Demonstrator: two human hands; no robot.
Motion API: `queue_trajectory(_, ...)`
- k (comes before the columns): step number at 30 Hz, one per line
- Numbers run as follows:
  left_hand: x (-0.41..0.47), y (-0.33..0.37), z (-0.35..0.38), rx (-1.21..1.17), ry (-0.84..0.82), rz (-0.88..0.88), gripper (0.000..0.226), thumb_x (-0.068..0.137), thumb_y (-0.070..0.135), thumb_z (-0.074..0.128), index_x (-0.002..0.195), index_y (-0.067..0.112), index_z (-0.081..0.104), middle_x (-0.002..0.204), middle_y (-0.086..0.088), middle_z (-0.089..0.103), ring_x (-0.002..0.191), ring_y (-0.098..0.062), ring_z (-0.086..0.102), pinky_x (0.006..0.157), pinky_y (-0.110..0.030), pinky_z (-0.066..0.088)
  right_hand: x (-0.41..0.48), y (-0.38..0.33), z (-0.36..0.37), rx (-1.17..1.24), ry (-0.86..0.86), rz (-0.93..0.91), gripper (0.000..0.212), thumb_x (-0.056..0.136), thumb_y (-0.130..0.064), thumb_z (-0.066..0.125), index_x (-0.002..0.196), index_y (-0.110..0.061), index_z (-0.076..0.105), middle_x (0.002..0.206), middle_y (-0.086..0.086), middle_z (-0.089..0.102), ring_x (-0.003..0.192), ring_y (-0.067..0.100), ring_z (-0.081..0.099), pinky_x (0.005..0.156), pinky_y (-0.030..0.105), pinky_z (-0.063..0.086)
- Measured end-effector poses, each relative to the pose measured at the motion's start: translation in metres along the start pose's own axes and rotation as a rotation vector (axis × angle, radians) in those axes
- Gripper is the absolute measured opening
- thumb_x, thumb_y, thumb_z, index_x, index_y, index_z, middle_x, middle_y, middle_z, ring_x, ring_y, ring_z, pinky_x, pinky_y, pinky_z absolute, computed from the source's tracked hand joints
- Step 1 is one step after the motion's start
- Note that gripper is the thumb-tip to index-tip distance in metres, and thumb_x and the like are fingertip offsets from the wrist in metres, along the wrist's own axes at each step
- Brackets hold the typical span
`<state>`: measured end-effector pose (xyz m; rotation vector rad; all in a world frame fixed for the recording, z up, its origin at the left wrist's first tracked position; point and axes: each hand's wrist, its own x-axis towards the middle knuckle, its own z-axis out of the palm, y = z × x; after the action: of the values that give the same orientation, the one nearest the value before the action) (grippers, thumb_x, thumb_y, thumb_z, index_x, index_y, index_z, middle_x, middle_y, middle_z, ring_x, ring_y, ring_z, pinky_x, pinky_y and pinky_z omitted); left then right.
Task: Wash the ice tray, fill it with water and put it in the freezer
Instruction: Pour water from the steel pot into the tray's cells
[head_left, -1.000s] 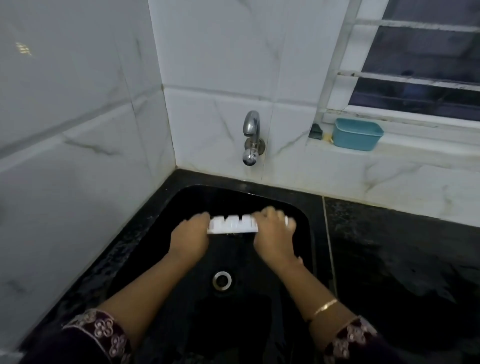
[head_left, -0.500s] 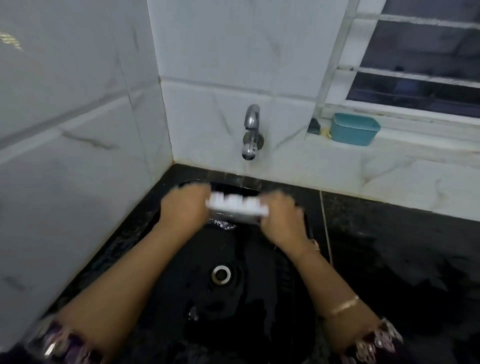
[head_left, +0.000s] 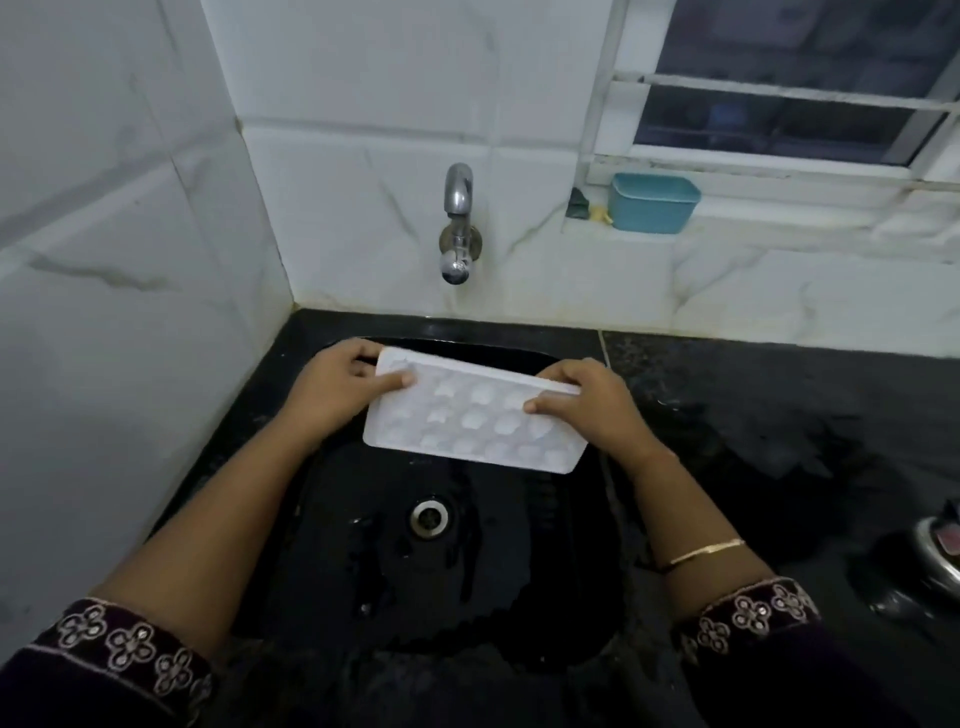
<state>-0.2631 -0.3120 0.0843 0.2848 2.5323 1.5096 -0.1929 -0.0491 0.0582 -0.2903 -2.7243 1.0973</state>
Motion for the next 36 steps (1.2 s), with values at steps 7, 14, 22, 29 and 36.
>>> queue_trajectory(7, -0.010, -0.020, 0.065, -0.350, -0.107, -0.110, 0.014, 0.096, 0.024, 0.053, 0.096, 0.015, 0.064, 0.106, -0.013, 0.069, 0.099, -0.030, 0.067, 0.091, -0.052, 0.052, -0.022, 0.030, -0.032, -0.042, 0.085, 0.105, 0.021, 0.070, -0.037, 0.079, 0.078, -0.023, 0.067, 0.086, -0.006, 0.059, 0.080, 0.007, 0.054, 0.061, 0.011, 0.037)
queue_trajectory(14, -0.037, -0.012, 0.133, -0.214, -0.183, -0.172, 0.014, 0.097, 0.022, 0.050, 0.106, 0.015, 0.058, 0.101, -0.006, 0.067, 0.087, -0.022, 0.067, 0.071, -0.041, 0.057, -0.045, 0.077, -0.078, -0.050, 0.066, 0.233, 0.032, 0.071, -0.037, 0.079, 0.078, -0.009, 0.067, 0.076, 0.000, 0.063, 0.065, 0.006, 0.053, 0.055, 0.020, 0.040)
queue_trajectory(22, -0.070, 0.024, 0.223, -0.303, -0.409, -0.382, 0.027, 0.098, 0.015, 0.049, 0.123, 0.023, 0.054, 0.112, -0.005, 0.066, 0.099, -0.021, 0.066, 0.072, -0.038, 0.056, -0.085, 0.166, -0.131, 0.092, 0.110, 0.352, 0.034, 0.069, -0.034, 0.082, 0.069, -0.012, 0.056, 0.076, 0.005, 0.063, 0.068, 0.016, 0.056, 0.059, 0.028, 0.044)
queue_trajectory(29, -0.100, 0.041, 0.316, -0.330, -0.141, -0.496, 0.021, 0.099, 0.013, 0.047, 0.111, 0.003, 0.060, 0.095, -0.009, 0.066, 0.075, -0.018, 0.063, 0.056, -0.030, 0.049, -0.101, 0.242, -0.151, 0.017, 0.093, 0.343, 0.028, 0.075, -0.038, 0.074, 0.069, -0.015, 0.060, 0.084, 0.010, 0.066, 0.081, 0.023, 0.062, 0.067, 0.034, 0.049)
queue_trajectory(36, -0.110, 0.044, 0.362, -0.257, -0.008, -0.517, 0.014, 0.095, 0.012, 0.053, 0.097, 0.010, 0.066, 0.107, -0.014, 0.069, 0.094, -0.029, 0.066, 0.087, -0.047, 0.054, -0.101, 0.277, -0.160, -0.113, 0.052, 0.315, 0.031, 0.080, -0.044, 0.067, 0.095, -0.016, 0.065, 0.107, 0.012, 0.056, 0.106, 0.032, 0.053, 0.090, 0.040, 0.047)
